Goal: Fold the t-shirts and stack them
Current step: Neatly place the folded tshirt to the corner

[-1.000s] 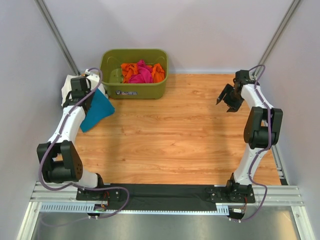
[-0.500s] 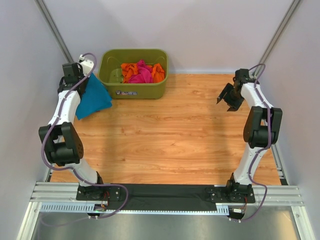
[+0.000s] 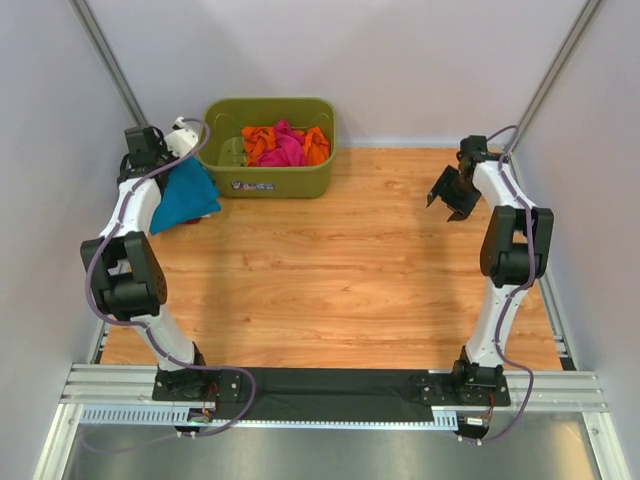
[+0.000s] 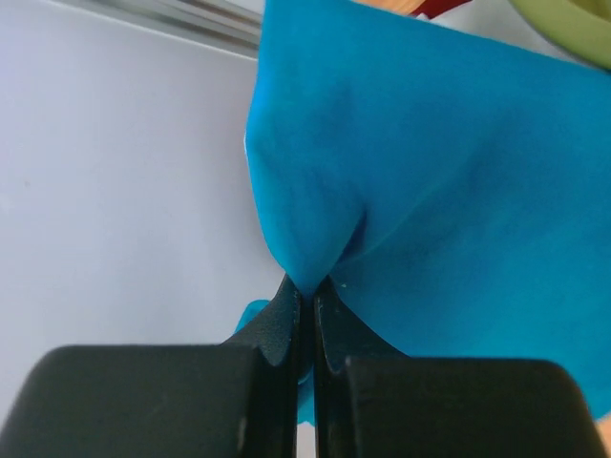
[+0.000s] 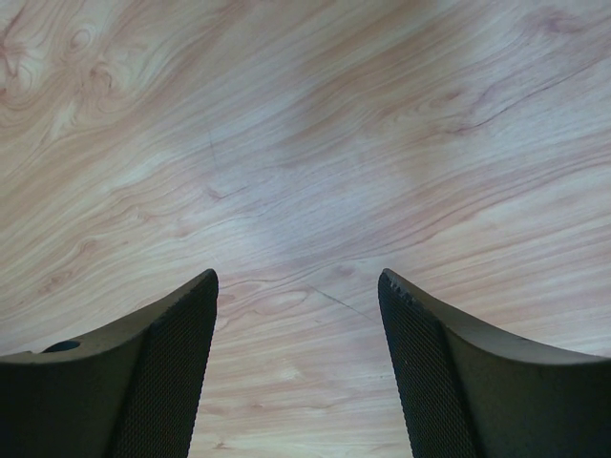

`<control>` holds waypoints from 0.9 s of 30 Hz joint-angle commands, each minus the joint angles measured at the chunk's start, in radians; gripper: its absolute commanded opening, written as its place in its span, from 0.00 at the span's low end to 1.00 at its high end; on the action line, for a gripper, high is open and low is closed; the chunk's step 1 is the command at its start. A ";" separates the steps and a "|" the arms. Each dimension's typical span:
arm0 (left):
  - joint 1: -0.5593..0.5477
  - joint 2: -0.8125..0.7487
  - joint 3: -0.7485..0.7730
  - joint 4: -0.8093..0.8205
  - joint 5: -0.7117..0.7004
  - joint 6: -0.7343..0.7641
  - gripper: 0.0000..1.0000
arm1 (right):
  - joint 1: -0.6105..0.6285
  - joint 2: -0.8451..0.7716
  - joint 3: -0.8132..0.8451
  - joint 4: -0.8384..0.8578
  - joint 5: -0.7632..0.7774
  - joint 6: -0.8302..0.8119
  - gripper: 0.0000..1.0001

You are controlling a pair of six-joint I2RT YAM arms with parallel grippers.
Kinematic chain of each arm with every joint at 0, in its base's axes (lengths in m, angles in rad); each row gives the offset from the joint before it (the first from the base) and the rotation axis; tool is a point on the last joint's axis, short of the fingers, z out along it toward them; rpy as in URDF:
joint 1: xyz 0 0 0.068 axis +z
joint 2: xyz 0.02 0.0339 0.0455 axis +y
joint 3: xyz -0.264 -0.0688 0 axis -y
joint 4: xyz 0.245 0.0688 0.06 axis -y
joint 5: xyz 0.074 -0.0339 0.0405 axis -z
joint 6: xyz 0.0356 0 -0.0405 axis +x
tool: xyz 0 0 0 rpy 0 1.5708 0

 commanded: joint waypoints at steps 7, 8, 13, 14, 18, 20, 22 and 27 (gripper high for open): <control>0.006 0.100 0.129 0.213 0.020 0.295 0.00 | 0.009 0.052 0.085 -0.030 0.023 0.023 0.69; 0.006 0.120 0.146 0.203 0.064 0.295 0.00 | 0.009 0.055 0.091 -0.036 0.024 0.028 0.69; 0.003 0.183 0.202 0.159 0.124 0.468 0.00 | 0.010 0.098 0.147 -0.061 0.032 0.043 0.70; 0.003 0.197 0.205 0.156 0.130 0.512 0.00 | 0.010 0.104 0.154 -0.066 0.034 0.045 0.69; 0.003 0.214 0.212 0.122 0.156 0.574 0.00 | 0.012 0.137 0.178 -0.072 0.034 0.063 0.69; 0.003 0.226 0.212 0.116 0.164 0.578 0.00 | 0.012 0.150 0.200 -0.076 0.032 0.062 0.69; 0.003 0.233 0.215 0.116 0.169 0.574 0.00 | 0.013 0.173 0.236 -0.098 0.035 0.062 0.69; 0.000 0.275 0.249 0.258 0.137 0.476 0.32 | 0.015 0.219 0.299 -0.124 0.032 0.060 0.69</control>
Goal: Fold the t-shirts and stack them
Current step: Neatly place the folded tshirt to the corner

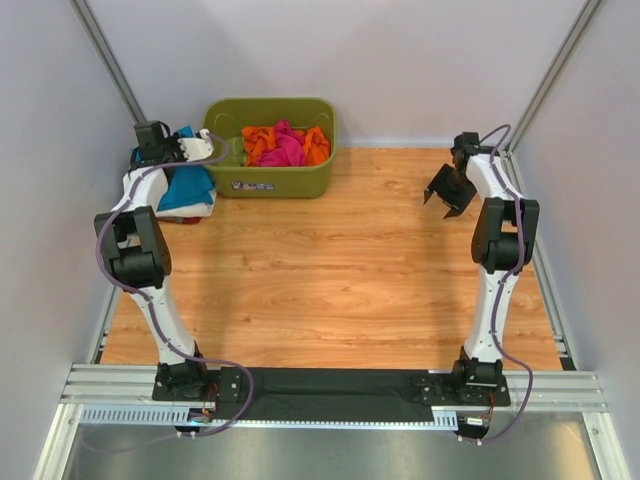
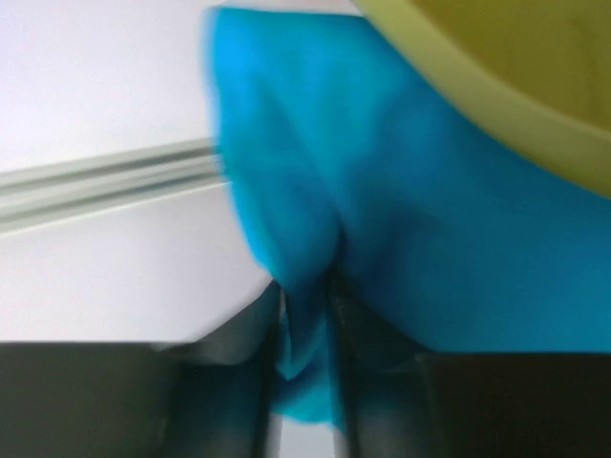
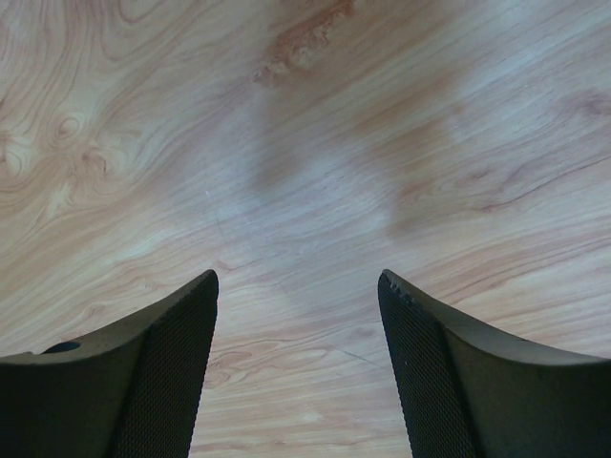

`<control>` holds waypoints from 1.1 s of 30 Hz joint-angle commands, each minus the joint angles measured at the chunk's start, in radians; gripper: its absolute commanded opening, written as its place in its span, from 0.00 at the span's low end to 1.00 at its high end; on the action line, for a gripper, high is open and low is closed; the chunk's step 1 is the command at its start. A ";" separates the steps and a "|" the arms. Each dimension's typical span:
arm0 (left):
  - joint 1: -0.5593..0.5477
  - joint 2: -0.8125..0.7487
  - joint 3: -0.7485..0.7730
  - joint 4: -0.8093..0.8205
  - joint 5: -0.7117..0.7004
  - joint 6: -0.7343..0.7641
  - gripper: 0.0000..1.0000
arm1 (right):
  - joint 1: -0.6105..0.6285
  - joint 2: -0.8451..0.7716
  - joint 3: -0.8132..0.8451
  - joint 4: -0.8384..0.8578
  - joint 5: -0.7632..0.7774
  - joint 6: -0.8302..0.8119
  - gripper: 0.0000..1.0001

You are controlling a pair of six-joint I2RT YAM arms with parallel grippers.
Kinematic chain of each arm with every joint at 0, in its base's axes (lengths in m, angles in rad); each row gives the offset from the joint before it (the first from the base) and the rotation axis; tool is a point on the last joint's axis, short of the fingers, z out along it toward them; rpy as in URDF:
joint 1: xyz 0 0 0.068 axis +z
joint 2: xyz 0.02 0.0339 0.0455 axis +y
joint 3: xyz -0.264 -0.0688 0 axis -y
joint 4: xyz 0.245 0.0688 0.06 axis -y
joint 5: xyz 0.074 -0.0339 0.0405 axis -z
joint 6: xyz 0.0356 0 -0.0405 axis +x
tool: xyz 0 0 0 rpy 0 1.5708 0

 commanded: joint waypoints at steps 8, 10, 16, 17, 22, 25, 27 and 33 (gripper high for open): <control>-0.002 0.005 0.225 0.363 -0.108 -0.383 0.99 | 0.020 0.042 0.117 -0.022 -0.004 0.015 0.70; -0.009 -0.011 0.259 0.330 -0.144 -0.451 1.00 | 0.021 0.038 0.115 -0.018 -0.004 0.016 0.70; -0.036 -0.098 0.387 -0.029 -0.485 -1.137 0.99 | 0.026 -0.005 0.076 0.028 -0.030 0.033 0.70; -0.034 -0.114 0.368 -0.134 -0.522 -1.222 0.99 | 0.026 -0.025 0.068 0.036 -0.038 0.033 0.70; -0.026 -0.168 0.224 -0.267 -0.440 -1.492 0.99 | 0.027 -0.117 0.000 0.088 -0.027 -0.001 0.73; -0.003 -0.114 0.250 -0.379 -0.434 -1.598 0.98 | 0.027 -0.183 -0.049 0.111 -0.025 -0.022 0.73; 0.039 -0.100 0.229 -0.367 -0.367 -1.654 0.95 | 0.027 -0.225 -0.076 0.123 -0.039 -0.028 0.73; 0.058 -0.036 0.216 -0.320 -0.123 -1.623 0.87 | 0.029 -0.373 -0.183 0.287 -0.054 -0.030 0.73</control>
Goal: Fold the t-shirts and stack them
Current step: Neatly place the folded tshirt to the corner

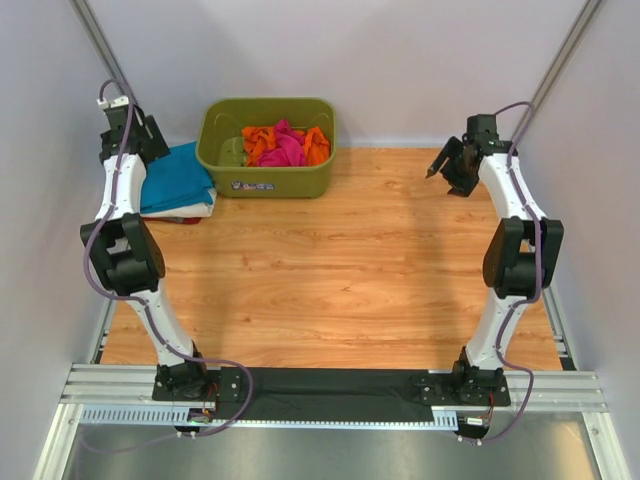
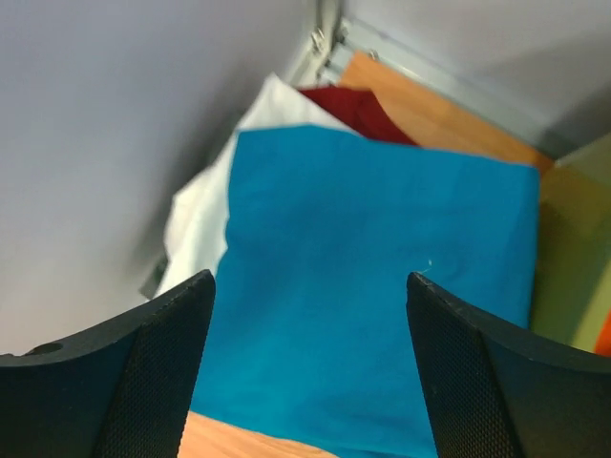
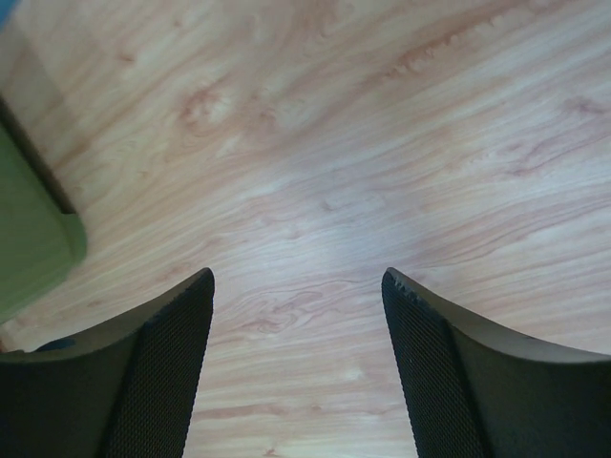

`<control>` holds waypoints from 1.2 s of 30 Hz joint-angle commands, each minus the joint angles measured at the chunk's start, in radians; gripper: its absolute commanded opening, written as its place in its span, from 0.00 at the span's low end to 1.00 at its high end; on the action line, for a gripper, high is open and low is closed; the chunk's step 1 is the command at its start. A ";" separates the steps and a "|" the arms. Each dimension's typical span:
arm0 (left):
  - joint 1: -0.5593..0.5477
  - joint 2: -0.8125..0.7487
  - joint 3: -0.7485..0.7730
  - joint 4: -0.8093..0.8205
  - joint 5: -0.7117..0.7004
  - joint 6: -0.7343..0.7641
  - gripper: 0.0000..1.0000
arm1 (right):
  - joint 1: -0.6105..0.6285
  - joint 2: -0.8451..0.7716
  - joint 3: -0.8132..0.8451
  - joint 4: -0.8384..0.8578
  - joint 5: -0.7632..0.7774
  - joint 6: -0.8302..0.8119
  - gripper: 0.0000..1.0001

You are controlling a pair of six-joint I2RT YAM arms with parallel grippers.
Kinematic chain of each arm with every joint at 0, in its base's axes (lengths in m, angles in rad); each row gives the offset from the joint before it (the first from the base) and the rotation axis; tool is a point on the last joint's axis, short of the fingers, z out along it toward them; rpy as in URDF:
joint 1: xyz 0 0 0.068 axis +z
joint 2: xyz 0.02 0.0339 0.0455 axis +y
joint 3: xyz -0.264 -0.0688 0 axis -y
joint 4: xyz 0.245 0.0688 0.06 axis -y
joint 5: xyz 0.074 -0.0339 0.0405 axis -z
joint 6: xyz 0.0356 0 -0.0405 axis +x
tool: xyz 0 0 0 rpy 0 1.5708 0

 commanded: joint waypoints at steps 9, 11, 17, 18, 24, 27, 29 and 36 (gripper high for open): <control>-0.001 0.076 -0.131 0.038 0.207 0.042 0.74 | 0.008 -0.244 -0.071 0.242 0.014 -0.016 0.74; -0.001 0.084 -0.152 0.029 0.213 0.059 0.72 | 0.010 -0.266 -0.091 0.242 0.026 -0.010 0.74; -0.001 -0.023 -0.187 0.029 0.205 0.090 0.67 | 0.013 -0.332 -0.107 0.249 0.038 -0.009 0.75; -0.001 -0.078 -0.187 0.033 0.196 0.090 0.68 | 0.013 -0.344 -0.104 0.246 0.035 -0.013 0.76; 0.000 -0.244 -0.108 -0.040 0.156 0.077 0.81 | 0.013 -0.382 -0.015 0.233 -0.006 -0.052 0.95; 0.000 -0.392 -0.135 -0.068 0.179 0.013 0.87 | 0.011 -0.404 0.056 0.193 -0.028 -0.075 1.00; 0.000 -0.471 -0.228 -0.053 0.217 -0.015 0.88 | 0.006 -0.424 0.062 0.168 -0.026 -0.066 1.00; 0.000 -0.940 -0.632 -0.025 0.244 -0.114 0.98 | -0.040 -0.730 -0.276 0.211 -0.037 -0.059 1.00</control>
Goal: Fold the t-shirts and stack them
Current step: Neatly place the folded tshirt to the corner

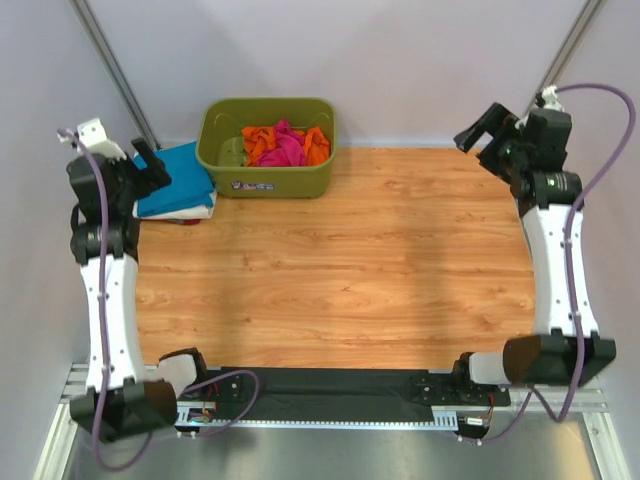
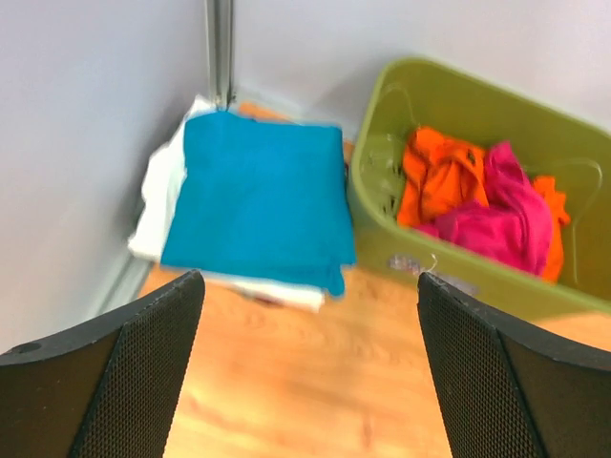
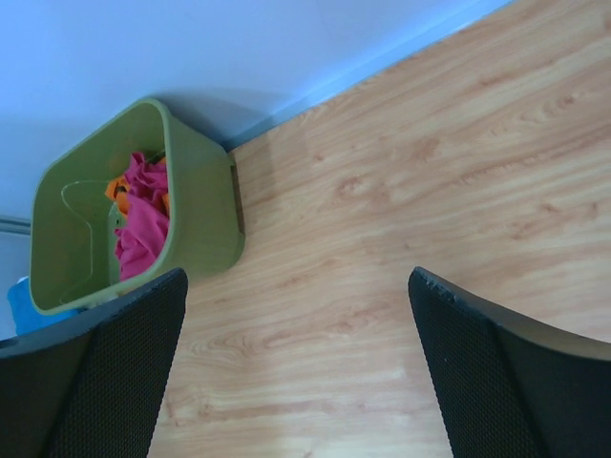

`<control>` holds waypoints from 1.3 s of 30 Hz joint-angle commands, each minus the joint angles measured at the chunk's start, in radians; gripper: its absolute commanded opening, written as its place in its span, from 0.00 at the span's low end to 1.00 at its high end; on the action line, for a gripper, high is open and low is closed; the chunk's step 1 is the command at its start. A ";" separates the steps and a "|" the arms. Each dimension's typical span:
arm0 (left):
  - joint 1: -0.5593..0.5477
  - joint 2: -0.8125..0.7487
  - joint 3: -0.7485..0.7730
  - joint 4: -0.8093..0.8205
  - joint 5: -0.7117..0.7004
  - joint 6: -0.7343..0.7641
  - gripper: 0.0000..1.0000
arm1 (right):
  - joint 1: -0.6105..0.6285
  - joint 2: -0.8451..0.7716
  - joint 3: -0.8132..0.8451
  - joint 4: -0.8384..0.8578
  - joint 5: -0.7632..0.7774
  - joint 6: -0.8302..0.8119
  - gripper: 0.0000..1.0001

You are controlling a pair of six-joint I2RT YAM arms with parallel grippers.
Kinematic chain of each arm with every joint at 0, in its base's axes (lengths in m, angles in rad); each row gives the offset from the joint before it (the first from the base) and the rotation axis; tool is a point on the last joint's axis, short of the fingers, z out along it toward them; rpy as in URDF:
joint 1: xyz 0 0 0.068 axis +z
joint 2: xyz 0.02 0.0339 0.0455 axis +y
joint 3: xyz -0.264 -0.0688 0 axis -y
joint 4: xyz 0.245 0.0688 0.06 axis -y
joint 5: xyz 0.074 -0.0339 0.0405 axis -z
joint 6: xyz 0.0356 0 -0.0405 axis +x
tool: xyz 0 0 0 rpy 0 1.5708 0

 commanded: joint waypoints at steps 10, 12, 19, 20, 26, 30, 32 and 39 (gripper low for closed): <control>-0.089 -0.504 -0.459 -0.135 -0.116 -0.138 0.99 | -0.015 -0.544 -0.855 0.278 0.057 0.119 1.00; -0.124 -0.549 -0.490 -0.139 -0.119 -0.140 0.99 | -0.015 -0.560 -0.918 0.311 0.003 0.123 1.00; -0.176 -0.620 -0.554 -0.160 -0.144 -0.120 0.99 | -0.015 -0.567 -0.908 0.246 0.014 0.094 1.00; -0.178 -0.626 -0.561 -0.162 -0.148 -0.117 0.99 | -0.015 -0.567 -0.903 0.237 0.021 0.090 1.00; -0.195 -0.652 -0.587 -0.163 -0.170 -0.097 0.99 | -0.015 -0.559 -0.872 0.234 0.021 0.095 1.00; -0.207 -0.658 -0.593 -0.168 -0.188 -0.082 0.99 | -0.015 -0.545 -0.869 0.242 0.015 0.104 1.00; -0.213 -0.659 -0.594 -0.168 -0.188 -0.077 0.99 | -0.015 -0.541 -0.863 0.239 0.015 0.103 1.00; -0.218 -0.666 -0.611 -0.162 -0.152 -0.077 0.99 | -0.015 -0.544 -0.828 0.213 0.020 0.066 1.00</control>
